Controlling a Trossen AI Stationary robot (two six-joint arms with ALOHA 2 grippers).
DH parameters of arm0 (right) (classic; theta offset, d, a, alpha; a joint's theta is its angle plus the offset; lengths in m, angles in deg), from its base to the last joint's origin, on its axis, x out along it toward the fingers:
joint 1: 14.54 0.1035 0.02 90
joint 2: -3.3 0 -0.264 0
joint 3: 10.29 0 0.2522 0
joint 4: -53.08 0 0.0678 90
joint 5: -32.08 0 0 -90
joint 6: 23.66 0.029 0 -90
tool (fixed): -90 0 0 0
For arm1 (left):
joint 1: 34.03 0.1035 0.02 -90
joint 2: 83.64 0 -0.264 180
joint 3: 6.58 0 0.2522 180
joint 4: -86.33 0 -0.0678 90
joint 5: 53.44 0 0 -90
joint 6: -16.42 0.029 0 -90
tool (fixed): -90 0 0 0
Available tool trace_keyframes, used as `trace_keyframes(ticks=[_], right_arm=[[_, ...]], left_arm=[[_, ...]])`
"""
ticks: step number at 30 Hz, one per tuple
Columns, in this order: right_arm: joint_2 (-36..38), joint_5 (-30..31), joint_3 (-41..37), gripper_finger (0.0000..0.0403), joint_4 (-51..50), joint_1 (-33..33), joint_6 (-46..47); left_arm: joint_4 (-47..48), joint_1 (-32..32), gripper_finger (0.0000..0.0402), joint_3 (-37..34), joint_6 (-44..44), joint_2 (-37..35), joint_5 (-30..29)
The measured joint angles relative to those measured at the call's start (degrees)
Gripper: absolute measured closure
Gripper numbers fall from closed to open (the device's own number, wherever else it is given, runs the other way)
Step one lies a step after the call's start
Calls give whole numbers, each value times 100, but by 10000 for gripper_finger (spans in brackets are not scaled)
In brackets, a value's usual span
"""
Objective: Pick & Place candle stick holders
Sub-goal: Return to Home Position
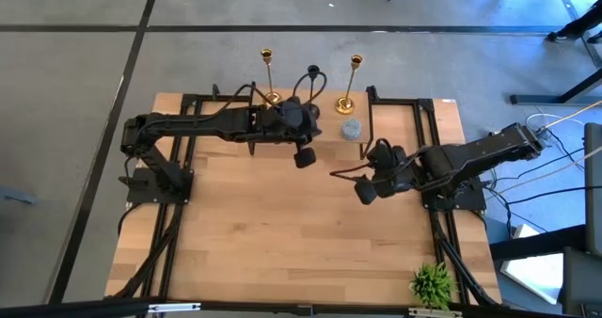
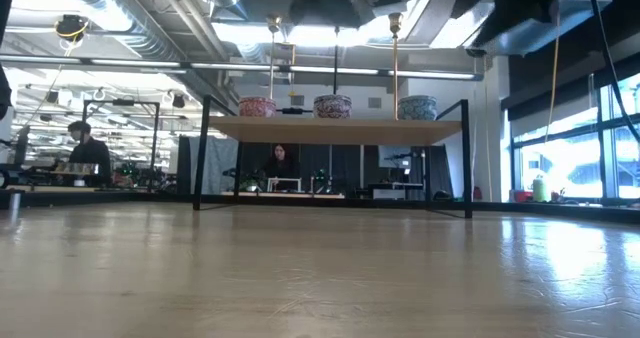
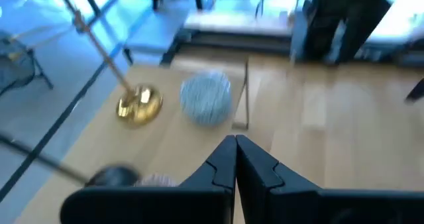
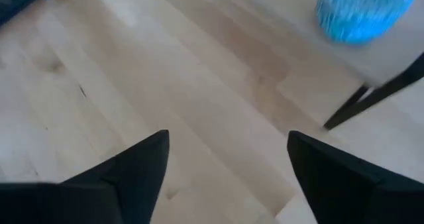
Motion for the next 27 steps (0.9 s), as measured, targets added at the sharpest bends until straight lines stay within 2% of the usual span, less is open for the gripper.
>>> trace_keyframes(ticks=[5, 15, 18, 21, 24, 27], right_arm=[[0, 0, 578, 130, -195, -159, -674], [2, -58, 1391, 183, -220, -185, -1430], [2, -424, 1588, 201, -220, -185, -1582], [2, -1122, 1809, 229, -202, -183, -1543], [2, -1604, 1939, 278, -110, -17, -1720], [2, -1875, 1951, 342, 43, 354, -1848]], left_arm=[[-606, -150, 400, 0, -19, 0, 62], [-598, -436, 400, 0, -126, -20, 65], [-724, -563, 400, 0, -325, -20, 174], [-975, -710, 399, 0, -621, -20, 340], [-1220, -906, 400, -4, -1014, -102, 409], [-1303, -1139, 399, -2, -1355, -211, 90]])
